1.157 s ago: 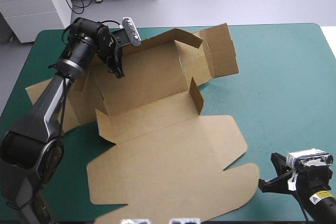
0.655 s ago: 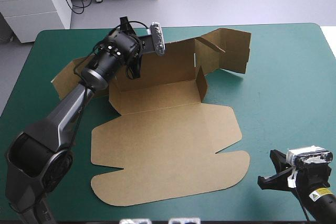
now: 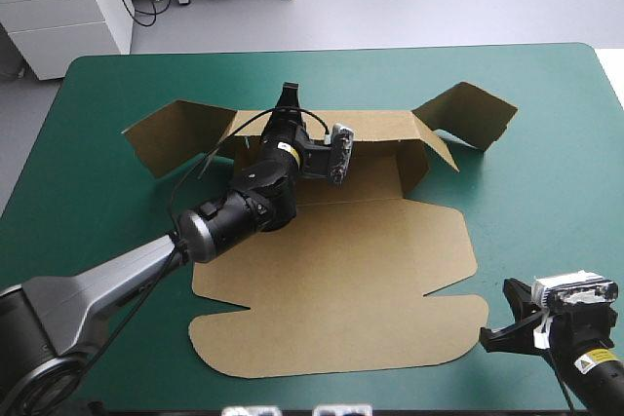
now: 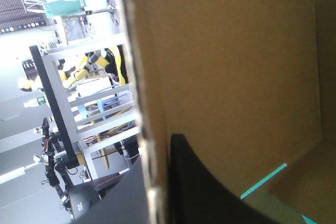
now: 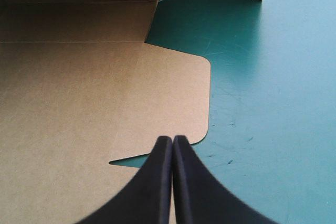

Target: Fold the box

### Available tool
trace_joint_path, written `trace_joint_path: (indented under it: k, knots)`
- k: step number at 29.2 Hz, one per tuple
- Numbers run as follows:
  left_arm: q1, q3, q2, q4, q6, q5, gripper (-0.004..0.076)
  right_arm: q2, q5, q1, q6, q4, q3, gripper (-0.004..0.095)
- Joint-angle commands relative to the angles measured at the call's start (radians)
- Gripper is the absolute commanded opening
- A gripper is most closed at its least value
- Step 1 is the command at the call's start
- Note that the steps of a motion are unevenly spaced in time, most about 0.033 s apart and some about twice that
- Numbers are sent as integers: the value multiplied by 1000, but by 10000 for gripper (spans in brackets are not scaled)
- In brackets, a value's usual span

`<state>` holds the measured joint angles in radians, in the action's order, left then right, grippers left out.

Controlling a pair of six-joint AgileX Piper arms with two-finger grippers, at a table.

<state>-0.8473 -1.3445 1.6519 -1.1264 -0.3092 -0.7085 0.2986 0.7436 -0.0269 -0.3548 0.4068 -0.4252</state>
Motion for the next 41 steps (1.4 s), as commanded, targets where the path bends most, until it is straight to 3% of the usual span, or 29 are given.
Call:
trace_joint_path:
  k: [1, 10, 23, 28, 34, 41]
  knots:
    - [-9, 72, -102, -143, 100, 43, -8, 19, -61, 3, -9, 12, -29, -12]
    - [-6, 147, -132, -340, 309, 99, -8, 19, -59, 3, -9, 12, -29, -12]
    - [35, 147, -22, -673, 719, 50, -8, 40, -59, 3, 42, 23, -29, -12]
    - [35, 144, -9, -706, 748, 34, -8, 107, -75, 3, 42, 58, -49, -12]
    - [35, 144, -9, -706, 748, 38, -8, 262, -73, 3, 42, 61, -232, -12]
    - [35, 144, -9, -706, 746, 35, -8, 636, -47, 3, -26, 61, -601, -14]
